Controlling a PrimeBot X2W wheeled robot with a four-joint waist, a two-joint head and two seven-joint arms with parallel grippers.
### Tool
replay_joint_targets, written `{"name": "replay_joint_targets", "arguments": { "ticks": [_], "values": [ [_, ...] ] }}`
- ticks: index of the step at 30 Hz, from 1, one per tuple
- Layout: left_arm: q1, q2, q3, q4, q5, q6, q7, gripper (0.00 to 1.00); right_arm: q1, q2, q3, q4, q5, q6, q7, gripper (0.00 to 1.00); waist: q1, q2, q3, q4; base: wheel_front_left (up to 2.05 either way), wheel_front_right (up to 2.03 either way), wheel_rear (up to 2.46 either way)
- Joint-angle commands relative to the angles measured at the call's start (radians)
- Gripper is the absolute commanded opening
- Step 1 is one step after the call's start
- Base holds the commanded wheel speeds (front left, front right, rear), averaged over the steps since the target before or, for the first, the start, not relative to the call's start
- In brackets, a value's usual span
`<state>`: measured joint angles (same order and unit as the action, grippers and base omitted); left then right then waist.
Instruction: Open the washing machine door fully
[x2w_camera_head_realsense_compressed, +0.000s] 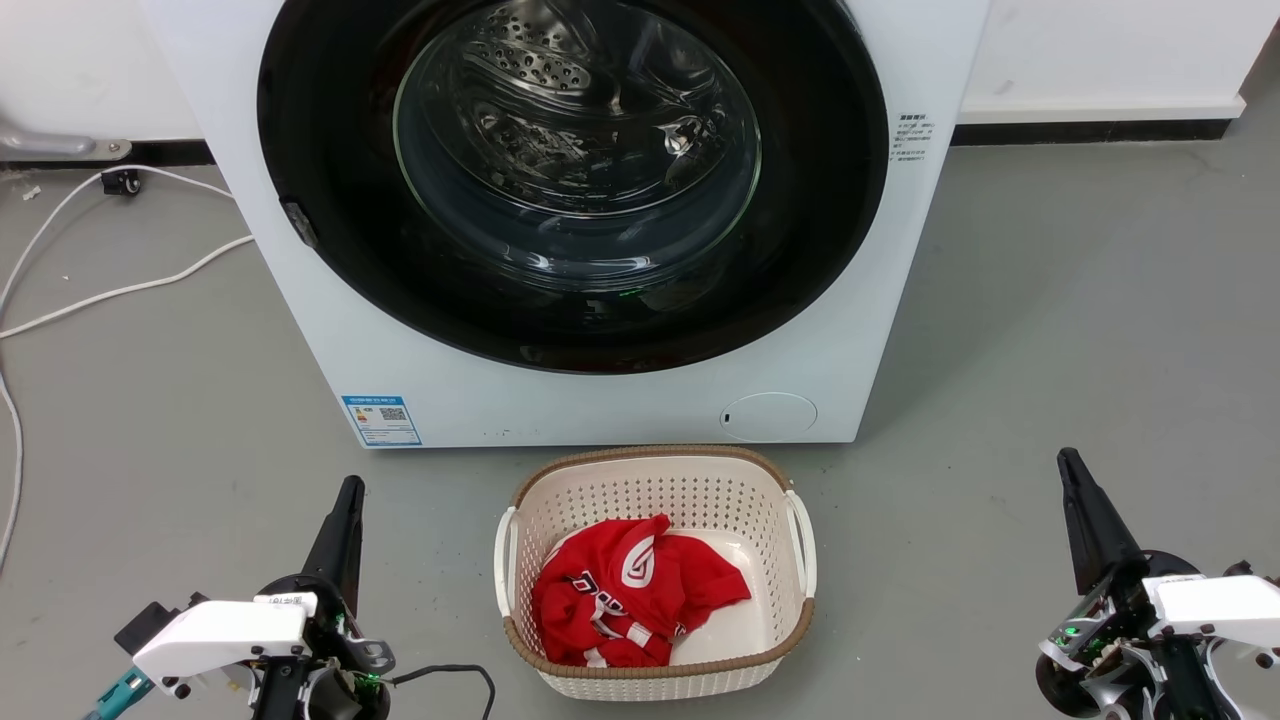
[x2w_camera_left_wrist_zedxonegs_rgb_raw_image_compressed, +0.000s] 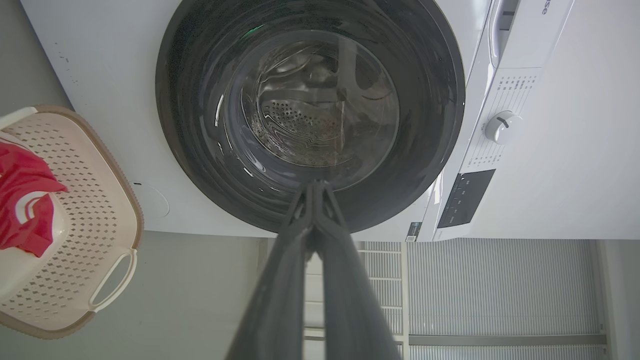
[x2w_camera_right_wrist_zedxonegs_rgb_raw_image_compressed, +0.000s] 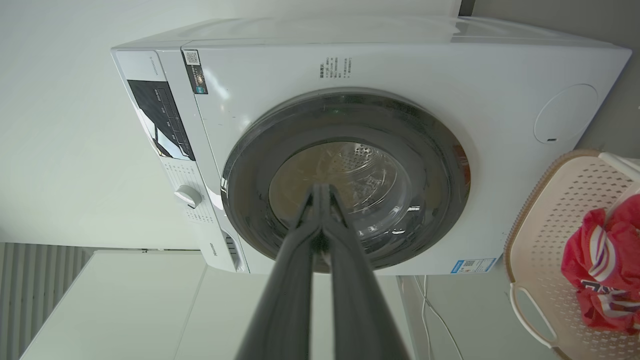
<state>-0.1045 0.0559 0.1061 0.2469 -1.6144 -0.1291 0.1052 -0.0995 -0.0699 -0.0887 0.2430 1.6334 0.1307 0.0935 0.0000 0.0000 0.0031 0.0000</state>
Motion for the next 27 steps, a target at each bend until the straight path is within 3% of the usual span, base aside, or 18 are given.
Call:
{"name": "replay_joint_targets", "arguments": {
  "ticks": [1, 6, 7, 18, 27],
  "values": [
    [-0.008, -0.001, 0.003, 0.0, 0.002, -0.003, 0.004, 0.0, -0.013, 0.002, -0.003, 0.002, -0.005, 0.0, 0.004, 0.0, 0.0, 0.0, 0.0, 0.0, 0.0, 0.0, 0.0],
    [-0.008, -0.001, 0.003, 0.0, 0.002, -0.003, 0.005, 0.0, -0.014, 0.003, -0.005, 0.002, -0.007, 0.0, 0.005, 0.0, 0.0, 0.0, 0.0, 0.0, 0.0, 0.0, 0.0],
    [0.0, -0.001, 0.0, 0.001, 0.0, 0.0, 0.002, 1.0, 0.0, 0.002, -0.002, 0.001, -0.001, 0.0, 0.003, 1.0, 0.0, 0.0, 0.0, 0.0, 0.0, 0.0, 0.0],
    [0.003, -0.001, -0.041, -0.036, 0.02, 0.0, -0.05, 1.0, 0.023, 0.004, 0.008, -0.038, -0.044, 0.0, -0.049, 1.0, 0.0, 0.0, 0.001, 0.0, 0.0, 0.0, 0.0],
    [-0.004, -0.001, -0.043, -0.106, 0.192, 0.0, -0.1, 1.0, 0.036, 0.007, 0.012, -0.11, -0.262, 0.0, -0.096, 1.0, 0.0, 0.0, 0.006, 0.001, 0.0, 0.0, 0.0]
  ]
}}
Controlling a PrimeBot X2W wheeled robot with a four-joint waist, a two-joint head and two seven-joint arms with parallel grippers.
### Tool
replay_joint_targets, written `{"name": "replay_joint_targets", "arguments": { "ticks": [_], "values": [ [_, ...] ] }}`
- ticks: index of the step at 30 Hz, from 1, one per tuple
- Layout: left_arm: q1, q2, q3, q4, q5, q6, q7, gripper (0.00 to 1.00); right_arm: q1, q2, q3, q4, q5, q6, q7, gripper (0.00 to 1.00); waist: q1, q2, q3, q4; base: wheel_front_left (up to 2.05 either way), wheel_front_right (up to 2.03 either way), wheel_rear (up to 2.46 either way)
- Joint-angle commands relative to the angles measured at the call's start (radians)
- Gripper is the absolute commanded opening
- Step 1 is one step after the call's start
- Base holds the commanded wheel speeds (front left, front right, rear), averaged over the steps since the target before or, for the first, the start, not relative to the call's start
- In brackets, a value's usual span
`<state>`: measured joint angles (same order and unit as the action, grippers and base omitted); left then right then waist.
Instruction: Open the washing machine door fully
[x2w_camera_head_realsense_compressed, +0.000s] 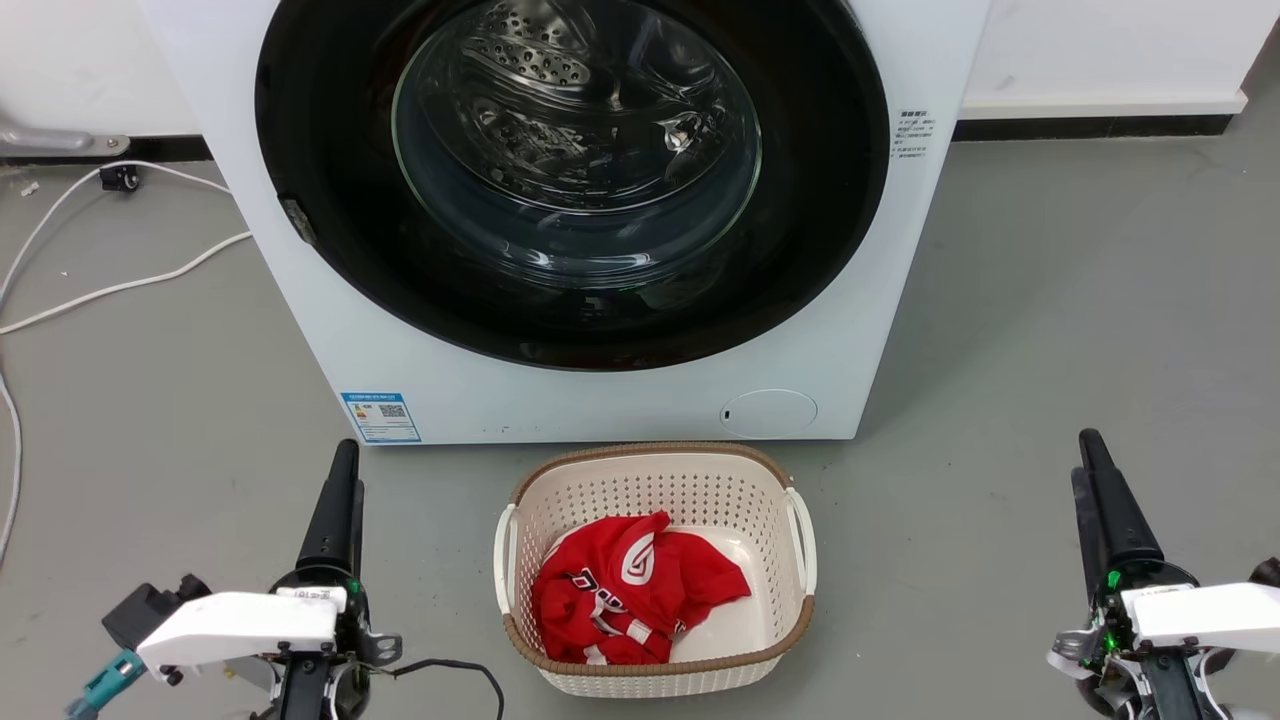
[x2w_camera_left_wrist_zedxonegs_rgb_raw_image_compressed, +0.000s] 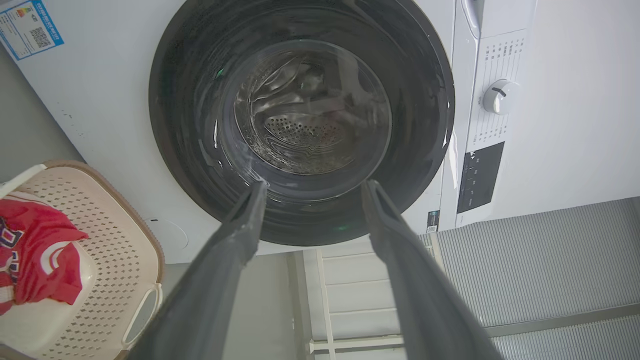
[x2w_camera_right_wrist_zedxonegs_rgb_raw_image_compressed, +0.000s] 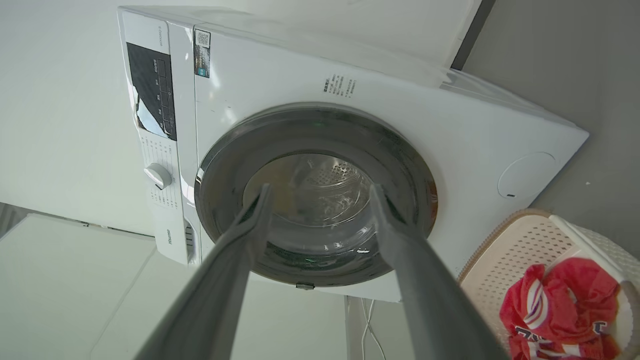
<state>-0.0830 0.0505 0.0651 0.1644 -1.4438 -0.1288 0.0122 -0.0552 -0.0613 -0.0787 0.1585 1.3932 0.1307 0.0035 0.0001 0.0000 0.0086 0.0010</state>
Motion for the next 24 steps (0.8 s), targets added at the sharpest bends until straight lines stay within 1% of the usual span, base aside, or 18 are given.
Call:
{"name": "replay_joint_targets", "arguments": {
  "ticks": [1, 10, 15, 24],
  "values": [
    [-0.026, 0.004, -0.005, -0.037, 0.073, -0.001, -0.015, 1.0, -0.007, -0.002, 0.003, -0.042, -0.075, 0.0, -0.014, 1.0, 0.0, 0.0, 0.001, 0.0, 0.0, 0.0, 0.0],
    [-0.02, 0.003, -0.016, -0.081, 0.295, -0.001, -0.05, 1.0, 0.005, 0.0, 0.026, -0.107, -0.343, 0.0, -0.048, 1.0, 0.0, 0.0, 0.004, 0.001, 0.0, 0.0, 0.0],
    [-0.012, 0.007, -0.028, -0.092, 0.42, -0.001, -0.068, 1.0, 0.017, 0.001, 0.04, -0.124, -0.497, 0.0, -0.065, 1.0, 0.0, 0.0, 0.005, 0.002, 0.0, 0.0, 0.0],
    [0.006, 0.017, -0.051, -0.1, 0.633, -0.001, -0.098, 1.0, 0.039, 0.003, 0.042, -0.116, -0.689, 0.0, -0.094, 1.0, 0.0, 0.0, 0.001, 0.004, 0.0, 0.0, 0.0]
  ]
}}
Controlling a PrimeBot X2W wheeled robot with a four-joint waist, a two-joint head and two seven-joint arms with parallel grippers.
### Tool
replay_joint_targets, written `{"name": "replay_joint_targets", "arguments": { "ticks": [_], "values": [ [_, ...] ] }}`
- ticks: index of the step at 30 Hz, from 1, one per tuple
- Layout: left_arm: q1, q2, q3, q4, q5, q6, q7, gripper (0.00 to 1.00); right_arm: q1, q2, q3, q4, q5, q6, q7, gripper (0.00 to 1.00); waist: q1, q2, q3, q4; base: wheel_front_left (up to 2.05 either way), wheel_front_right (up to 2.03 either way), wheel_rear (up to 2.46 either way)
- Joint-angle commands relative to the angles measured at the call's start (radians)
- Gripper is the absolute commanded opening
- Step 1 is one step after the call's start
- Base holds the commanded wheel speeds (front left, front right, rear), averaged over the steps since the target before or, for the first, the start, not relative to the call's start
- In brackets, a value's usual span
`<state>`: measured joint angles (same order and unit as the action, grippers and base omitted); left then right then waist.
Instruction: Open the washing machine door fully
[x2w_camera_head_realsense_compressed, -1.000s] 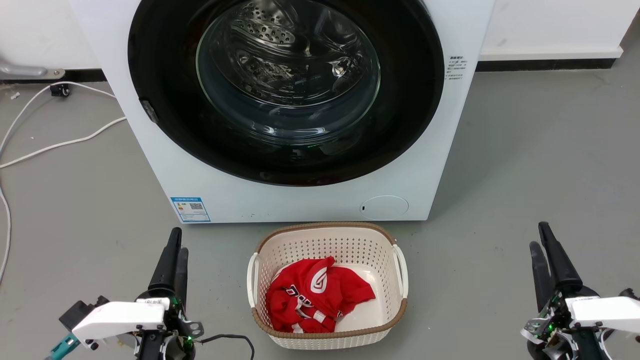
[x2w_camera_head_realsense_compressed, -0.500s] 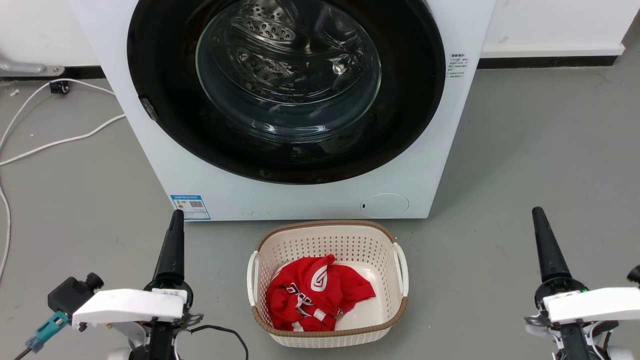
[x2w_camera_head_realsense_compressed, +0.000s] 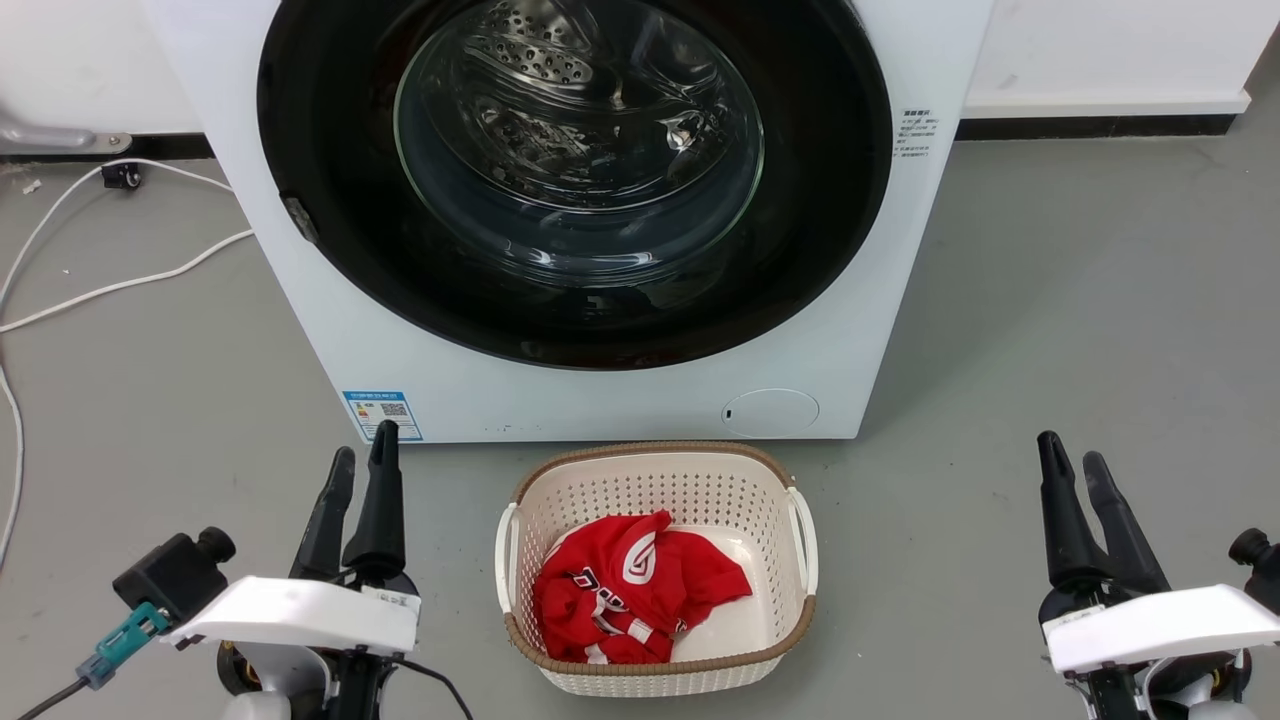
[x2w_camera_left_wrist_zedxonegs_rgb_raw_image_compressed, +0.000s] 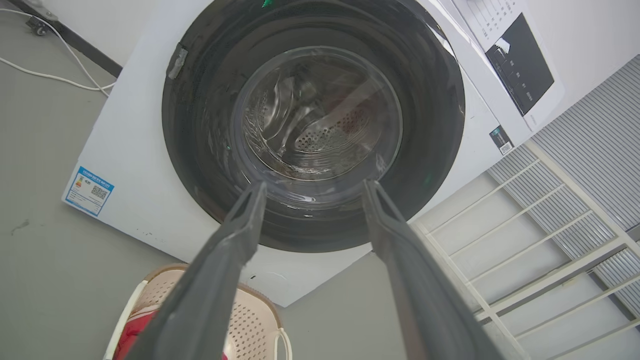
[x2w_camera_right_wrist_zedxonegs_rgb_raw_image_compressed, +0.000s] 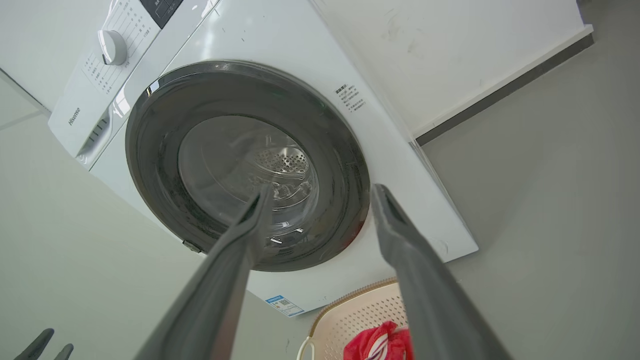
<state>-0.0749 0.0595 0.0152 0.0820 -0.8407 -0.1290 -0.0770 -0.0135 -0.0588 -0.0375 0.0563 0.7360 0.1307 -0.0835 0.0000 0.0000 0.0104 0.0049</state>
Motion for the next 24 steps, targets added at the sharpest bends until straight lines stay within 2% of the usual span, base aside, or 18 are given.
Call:
{"name": "replay_joint_targets", "arguments": {
  "ticks": [1, 6, 24],
  "values": [
    [-0.001, 0.009, -0.004, -0.018, 0.052, -0.001, -0.012, 1.0, -0.001, 0.0, 0.001, -0.012, -0.048, 0.0, -0.01, 1.0, 0.0, 0.0, -0.001, 0.0, 0.0, 0.0, 0.0],
    [0.007, 0.014, -0.016, -0.02, 0.143, 0.004, -0.028, 1.0, 0.005, 0.001, 0.005, -0.012, -0.13, 0.0, -0.026, 1.0, 0.0, 0.0, -0.002, 0.001, 0.0, 0.0, 0.0],
    [0.024, 0.031, -0.062, -0.022, 0.354, 0.031, -0.075, 1.0, 0.023, 0.004, 0.016, -0.009, -0.358, 0.0, -0.062, 1.0, 0.0, 0.0, -0.002, 0.002, 0.0, 0.0, 0.0]
  ]
}}
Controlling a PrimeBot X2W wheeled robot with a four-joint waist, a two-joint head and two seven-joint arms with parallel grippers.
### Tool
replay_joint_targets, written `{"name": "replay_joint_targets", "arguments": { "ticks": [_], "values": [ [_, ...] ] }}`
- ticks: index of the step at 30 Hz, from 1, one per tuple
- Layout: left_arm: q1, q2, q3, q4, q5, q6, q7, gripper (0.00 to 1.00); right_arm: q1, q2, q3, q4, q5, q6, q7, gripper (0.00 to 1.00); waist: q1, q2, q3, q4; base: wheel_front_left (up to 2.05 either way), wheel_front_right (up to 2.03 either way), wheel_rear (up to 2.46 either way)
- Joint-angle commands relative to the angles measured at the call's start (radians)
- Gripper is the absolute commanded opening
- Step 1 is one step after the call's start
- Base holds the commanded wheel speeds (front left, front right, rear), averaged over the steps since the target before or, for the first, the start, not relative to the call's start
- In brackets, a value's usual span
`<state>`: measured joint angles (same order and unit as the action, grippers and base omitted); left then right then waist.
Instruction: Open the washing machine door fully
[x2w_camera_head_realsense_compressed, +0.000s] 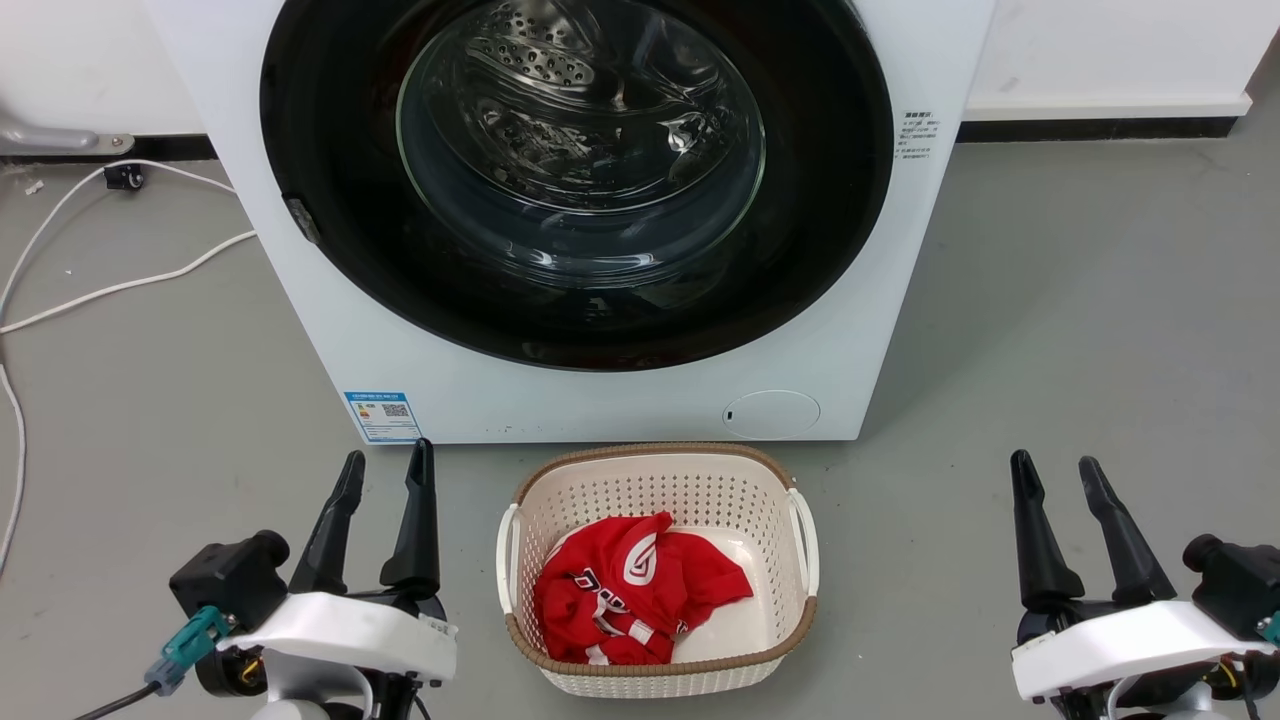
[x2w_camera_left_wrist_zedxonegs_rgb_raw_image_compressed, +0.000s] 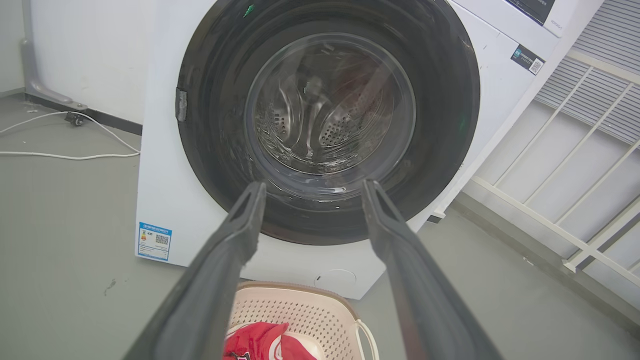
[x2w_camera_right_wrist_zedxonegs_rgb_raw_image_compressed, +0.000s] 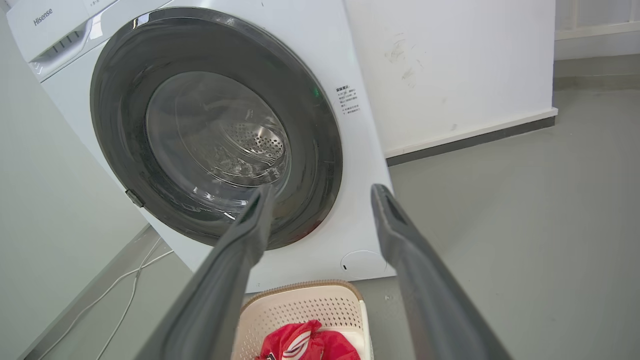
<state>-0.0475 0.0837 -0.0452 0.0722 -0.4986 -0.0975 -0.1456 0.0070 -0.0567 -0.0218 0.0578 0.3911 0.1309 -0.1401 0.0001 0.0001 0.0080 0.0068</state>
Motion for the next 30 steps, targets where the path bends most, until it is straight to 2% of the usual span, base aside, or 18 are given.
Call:
{"name": "replay_joint_targets", "arguments": {
  "ticks": [1, 30],
  "values": [
    [-0.002, 0.007, -0.003, -0.013, 0.022, 0.001, -0.009, 1.0, 0.003, 0.002, 0.0, -0.01, -0.023, 0.0, -0.006, 1.0, -0.0001, -0.0001, 0.0, 0.0, 0.0, 0.0, 0.0],
    [0.042, -0.001, -0.027, -0.052, 0.287, 0.024, -0.074, 1.0, 0.024, 0.006, 0.004, -0.022, -0.265, 0.0, -0.053, 1.0, -0.0001, -0.0001, -0.001, 0.005, 0.0, 0.0, 0.0]
  ]
}}
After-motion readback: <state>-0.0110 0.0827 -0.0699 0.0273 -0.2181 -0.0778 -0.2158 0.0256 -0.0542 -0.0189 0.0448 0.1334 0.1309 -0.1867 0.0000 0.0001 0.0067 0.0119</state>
